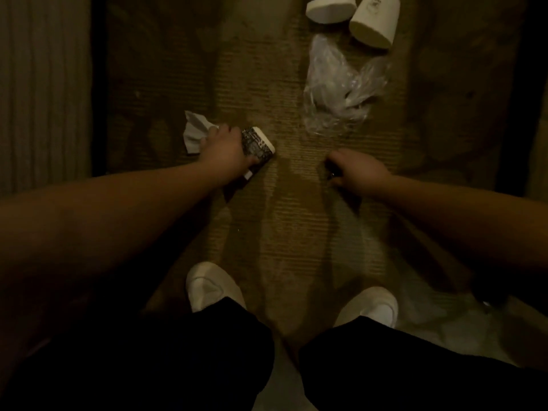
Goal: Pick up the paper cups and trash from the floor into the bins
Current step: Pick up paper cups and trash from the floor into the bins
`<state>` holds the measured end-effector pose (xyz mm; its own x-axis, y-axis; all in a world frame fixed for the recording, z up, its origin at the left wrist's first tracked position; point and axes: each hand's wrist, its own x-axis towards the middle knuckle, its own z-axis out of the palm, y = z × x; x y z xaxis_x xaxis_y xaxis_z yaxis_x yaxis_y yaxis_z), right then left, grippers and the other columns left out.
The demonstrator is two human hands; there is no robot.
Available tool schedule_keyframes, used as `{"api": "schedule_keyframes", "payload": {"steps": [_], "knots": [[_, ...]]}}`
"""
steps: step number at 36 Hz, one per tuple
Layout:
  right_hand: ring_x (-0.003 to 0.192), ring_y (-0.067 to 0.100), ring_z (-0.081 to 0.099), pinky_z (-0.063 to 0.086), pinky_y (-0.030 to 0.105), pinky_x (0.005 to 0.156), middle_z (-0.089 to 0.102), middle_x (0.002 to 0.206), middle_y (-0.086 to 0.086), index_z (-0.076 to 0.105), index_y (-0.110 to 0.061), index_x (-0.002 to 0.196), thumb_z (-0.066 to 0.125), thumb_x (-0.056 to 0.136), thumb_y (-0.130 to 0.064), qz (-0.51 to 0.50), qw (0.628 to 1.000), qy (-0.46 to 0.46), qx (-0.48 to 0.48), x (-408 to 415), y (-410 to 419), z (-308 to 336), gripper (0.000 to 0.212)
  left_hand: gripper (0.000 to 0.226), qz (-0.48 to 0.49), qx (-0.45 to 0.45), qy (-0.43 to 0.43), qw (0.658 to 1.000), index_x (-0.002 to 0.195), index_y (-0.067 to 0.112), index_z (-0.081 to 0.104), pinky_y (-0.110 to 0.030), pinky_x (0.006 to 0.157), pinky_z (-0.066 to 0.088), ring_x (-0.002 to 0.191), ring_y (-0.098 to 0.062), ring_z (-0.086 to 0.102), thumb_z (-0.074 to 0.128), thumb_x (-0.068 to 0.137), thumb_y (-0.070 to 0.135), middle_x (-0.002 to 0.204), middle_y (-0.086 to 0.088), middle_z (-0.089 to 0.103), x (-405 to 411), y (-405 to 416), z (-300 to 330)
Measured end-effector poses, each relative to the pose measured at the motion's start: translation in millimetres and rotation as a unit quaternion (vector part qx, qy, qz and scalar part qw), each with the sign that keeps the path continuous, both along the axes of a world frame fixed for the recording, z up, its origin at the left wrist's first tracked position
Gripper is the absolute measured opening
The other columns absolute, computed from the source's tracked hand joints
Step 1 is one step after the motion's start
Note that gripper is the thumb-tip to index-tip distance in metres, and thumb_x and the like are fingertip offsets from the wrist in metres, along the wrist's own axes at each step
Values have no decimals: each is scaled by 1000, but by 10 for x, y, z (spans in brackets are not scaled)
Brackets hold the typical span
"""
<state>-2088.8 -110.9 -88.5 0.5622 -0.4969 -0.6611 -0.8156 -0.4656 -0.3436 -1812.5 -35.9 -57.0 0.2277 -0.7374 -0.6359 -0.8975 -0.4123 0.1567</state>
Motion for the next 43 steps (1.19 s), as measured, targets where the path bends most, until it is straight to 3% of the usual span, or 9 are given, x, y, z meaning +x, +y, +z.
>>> {"api": "schedule_keyframes", "payload": {"steps": [7,12,15,24,27,37,39,41,43], "knots": [[106,27,59,44,34,74,59,118,5,66,-18,112,67,91,-29,100,992,-69,-42,-66,-63,-143,23,81,17,-1,-4,1000,139,13,42,-49,108,32,135,-36,34,71,80,60,144,-15,42,-6,-55,-52],[104,25,61,48,34,74,62,115,0,67,-24,110,66,91,-34,151,988,-19,-7,102,-204,-89,22,72,49,16,45,998,133,13,48,-43,103,41,127,-31,44,77,79,51,137,-13,48,-69,-79,3],[98,23,60,49,35,79,64,111,0,64,-25,110,69,90,-34,128,991,16,47,203,-311,3,23,65,95,41,119,987,134,14,49,-35,90,47,119,-26,54,78,82,39,132,-10,56,-71,-79,49],[108,20,55,44,32,80,55,121,-1,56,-23,127,73,85,-44,97,995,-30,26,167,-118,-4,50,53,179,33,212,960,134,14,54,-31,89,49,110,-20,60,75,87,25,126,-6,63,100,78,99],[109,24,56,44,33,80,58,121,3,60,-21,122,71,88,-37,92,994,-63,-1,151,-34,-76,39,53,188,33,220,957,137,15,53,-32,92,49,113,-21,60,74,88,23,128,-5,62,106,172,67],[104,28,58,45,35,78,61,114,8,71,-15,111,69,91,-27,95,988,-114,-38,253,-104,-102,23,41,255,12,275,927,133,16,57,-18,72,47,99,-12,61,67,94,17,120,-2,65,182,477,85],[104,30,58,46,38,81,61,114,11,72,-12,111,70,91,-23,81,985,-142,-61,323,-170,-56,23,35,269,-6,266,926,127,14,61,-22,77,50,101,-15,64,68,93,18,118,-4,67,223,504,83],[100,32,60,49,40,81,63,109,13,74,-10,106,73,88,-20,66,978,-183,-81,403,-218,-17,21,38,261,-27,240,935,126,13,63,-33,94,51,114,-20,60,71,90,22,126,-7,61,299,492,81],[93,33,62,52,45,78,64,101,13,75,-11,102,75,86,-21,49,970,-215,-99,477,-249,16,19,51,243,-53,186,951,132,14,61,-40,113,37,131,-24,44,76,85,30,142,-6,45,397,437,79]]}}
